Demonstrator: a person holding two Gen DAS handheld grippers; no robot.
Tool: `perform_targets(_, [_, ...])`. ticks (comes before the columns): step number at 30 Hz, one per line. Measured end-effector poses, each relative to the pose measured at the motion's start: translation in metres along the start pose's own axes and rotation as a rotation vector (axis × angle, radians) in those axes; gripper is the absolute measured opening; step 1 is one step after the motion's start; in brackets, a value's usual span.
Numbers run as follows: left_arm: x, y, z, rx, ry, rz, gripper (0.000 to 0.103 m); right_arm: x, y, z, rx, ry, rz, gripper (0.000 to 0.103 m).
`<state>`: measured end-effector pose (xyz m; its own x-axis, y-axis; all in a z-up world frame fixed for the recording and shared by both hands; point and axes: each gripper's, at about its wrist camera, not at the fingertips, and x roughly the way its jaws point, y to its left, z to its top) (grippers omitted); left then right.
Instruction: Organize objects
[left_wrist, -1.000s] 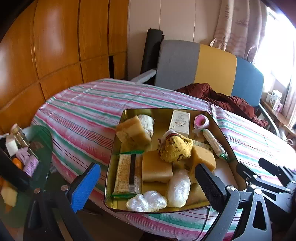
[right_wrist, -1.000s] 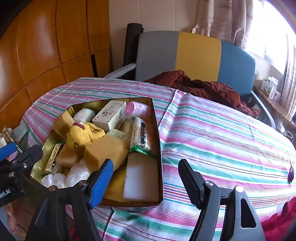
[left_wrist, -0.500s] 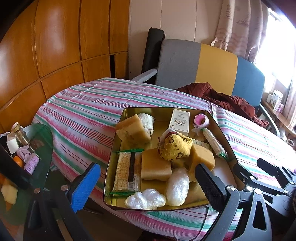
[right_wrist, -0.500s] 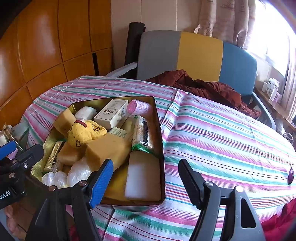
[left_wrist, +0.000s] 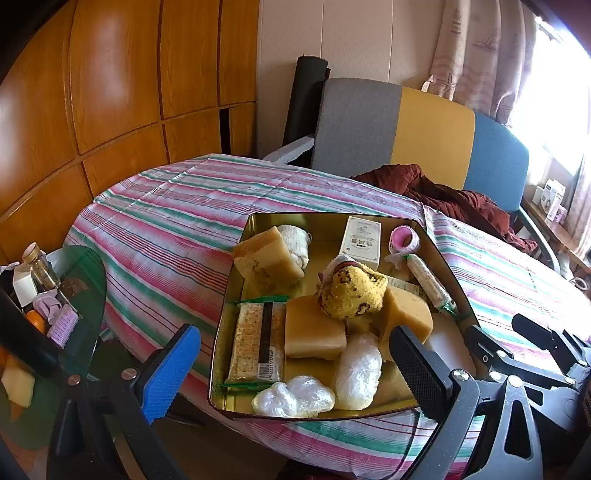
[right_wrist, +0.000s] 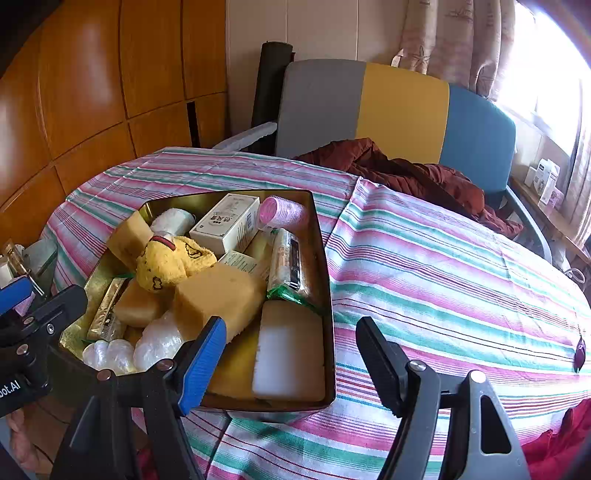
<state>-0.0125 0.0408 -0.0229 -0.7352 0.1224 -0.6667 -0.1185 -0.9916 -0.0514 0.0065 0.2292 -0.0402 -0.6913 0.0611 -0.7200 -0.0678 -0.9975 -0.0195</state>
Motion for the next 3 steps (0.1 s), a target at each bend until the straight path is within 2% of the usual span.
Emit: perform_targets(3, [0.0013, 0.0008, -0.0004, -0.002, 0.002, -0.001, 0.103, -0.0006, 0.0001, 0.0, 0.0, -0.003, 0.001, 0.074])
